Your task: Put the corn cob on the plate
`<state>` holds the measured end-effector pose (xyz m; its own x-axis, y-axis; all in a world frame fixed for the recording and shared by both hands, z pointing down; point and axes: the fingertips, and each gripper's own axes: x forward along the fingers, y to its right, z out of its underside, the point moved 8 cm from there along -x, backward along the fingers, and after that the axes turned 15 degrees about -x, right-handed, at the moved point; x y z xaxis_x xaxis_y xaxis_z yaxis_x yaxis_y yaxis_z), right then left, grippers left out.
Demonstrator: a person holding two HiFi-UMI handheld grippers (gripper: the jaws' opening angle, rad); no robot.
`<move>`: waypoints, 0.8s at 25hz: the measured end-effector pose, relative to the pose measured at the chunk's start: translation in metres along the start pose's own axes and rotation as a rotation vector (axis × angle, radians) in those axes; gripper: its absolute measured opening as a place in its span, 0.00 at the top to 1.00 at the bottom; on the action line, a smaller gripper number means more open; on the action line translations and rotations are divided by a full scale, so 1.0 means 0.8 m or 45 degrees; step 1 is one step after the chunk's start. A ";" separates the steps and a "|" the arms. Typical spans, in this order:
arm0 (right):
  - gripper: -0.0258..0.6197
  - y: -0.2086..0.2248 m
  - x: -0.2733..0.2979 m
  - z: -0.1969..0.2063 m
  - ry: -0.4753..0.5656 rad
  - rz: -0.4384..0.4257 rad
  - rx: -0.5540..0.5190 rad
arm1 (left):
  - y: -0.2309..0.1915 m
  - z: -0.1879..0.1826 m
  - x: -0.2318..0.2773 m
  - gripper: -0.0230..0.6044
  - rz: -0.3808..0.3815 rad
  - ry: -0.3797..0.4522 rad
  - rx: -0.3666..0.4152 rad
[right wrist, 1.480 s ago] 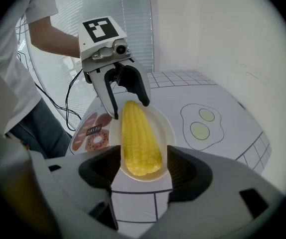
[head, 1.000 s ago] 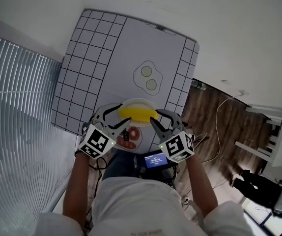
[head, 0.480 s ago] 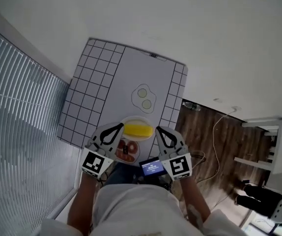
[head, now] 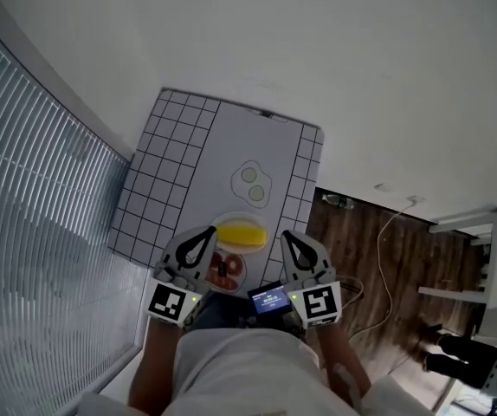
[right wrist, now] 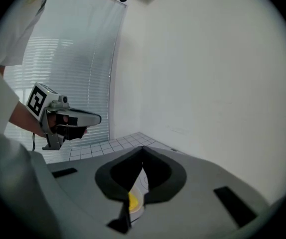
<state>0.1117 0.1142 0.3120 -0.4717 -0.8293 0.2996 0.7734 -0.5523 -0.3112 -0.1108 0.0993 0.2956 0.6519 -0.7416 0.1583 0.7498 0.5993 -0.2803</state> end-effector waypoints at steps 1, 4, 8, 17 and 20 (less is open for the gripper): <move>0.95 0.002 -0.005 -0.002 0.001 0.016 0.004 | 0.003 -0.002 -0.003 0.95 -0.010 0.015 0.007; 0.95 0.005 -0.019 -0.010 0.033 0.041 0.041 | 0.009 -0.010 -0.014 0.95 -0.048 0.065 0.026; 0.95 0.004 -0.032 -0.012 0.047 0.080 0.064 | 0.013 -0.019 -0.032 0.95 -0.069 0.137 0.018; 0.95 -0.013 -0.050 -0.021 -0.007 0.174 0.139 | 0.001 -0.026 -0.048 0.95 -0.033 0.103 0.050; 0.95 -0.022 -0.055 -0.019 -0.008 0.163 0.164 | 0.002 -0.023 -0.054 0.95 -0.025 0.102 0.057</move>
<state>0.1126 0.1589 0.2909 -0.3638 -0.8912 0.2710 0.8748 -0.4268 -0.2292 -0.1401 0.1270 0.2706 0.6272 -0.7741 0.0864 0.7679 0.5960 -0.2349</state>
